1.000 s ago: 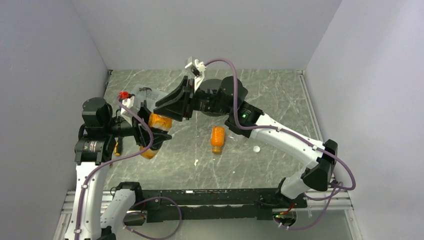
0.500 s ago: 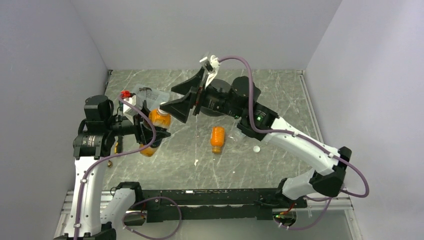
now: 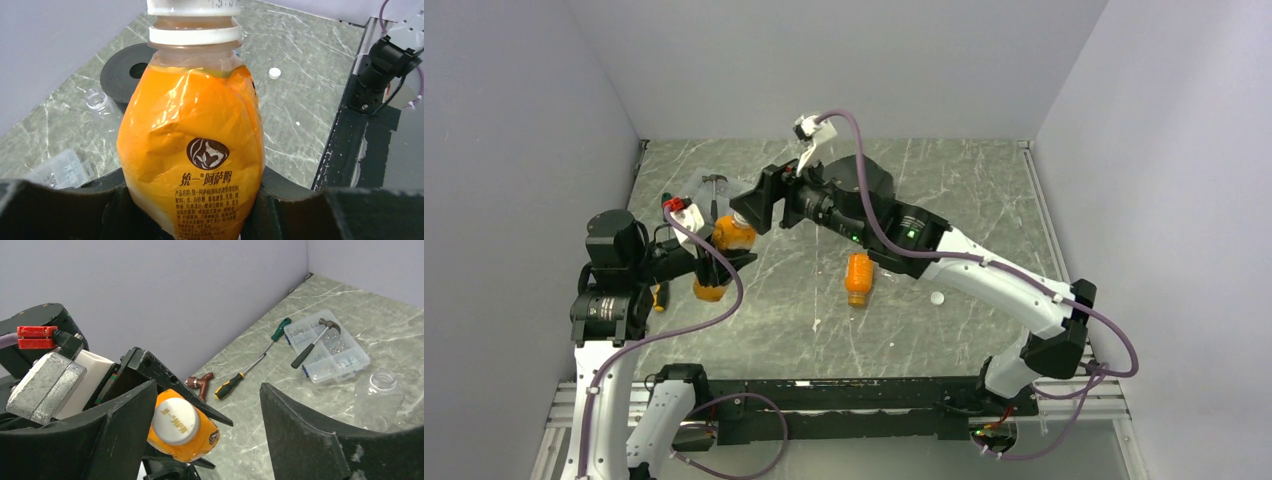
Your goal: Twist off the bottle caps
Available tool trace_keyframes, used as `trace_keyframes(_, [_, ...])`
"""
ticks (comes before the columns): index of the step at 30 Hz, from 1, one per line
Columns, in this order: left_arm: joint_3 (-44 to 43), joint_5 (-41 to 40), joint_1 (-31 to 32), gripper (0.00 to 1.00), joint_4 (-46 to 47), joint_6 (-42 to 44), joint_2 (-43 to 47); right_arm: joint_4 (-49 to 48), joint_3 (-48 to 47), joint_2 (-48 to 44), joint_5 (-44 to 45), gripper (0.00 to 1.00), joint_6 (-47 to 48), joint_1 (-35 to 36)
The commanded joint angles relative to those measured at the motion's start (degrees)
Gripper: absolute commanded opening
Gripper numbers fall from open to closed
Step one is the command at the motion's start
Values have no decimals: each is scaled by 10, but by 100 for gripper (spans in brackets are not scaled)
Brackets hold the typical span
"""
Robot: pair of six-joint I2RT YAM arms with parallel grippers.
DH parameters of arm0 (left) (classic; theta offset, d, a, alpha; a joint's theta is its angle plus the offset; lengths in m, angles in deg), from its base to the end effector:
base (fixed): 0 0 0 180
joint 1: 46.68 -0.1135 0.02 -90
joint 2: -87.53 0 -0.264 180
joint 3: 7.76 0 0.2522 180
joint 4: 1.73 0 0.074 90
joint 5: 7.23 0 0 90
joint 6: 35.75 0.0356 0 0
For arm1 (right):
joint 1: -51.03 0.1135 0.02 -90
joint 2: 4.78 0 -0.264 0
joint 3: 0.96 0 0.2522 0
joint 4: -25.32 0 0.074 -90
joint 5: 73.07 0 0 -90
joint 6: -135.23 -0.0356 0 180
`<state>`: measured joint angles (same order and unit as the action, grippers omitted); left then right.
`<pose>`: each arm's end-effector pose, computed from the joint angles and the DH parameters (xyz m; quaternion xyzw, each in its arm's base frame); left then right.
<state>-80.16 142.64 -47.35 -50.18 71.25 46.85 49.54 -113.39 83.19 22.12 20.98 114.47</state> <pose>0.1227 -0.0294 0.3917 0.3935 0.6461 -0.3163 0.5725 0.1592 0.3113 0.4822 -0.2062 0.6748 0.4673 0.5327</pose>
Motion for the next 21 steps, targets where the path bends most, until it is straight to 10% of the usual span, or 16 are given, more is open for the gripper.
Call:
trace_keyframes(1, [-1,-28,-1,18,29,8,1,-1,-35,10,10,76,-8,14])
trace_keyframes(21, [6,-21,-1,17,25,1,4,-67,-6,16,50,25,-11,30])
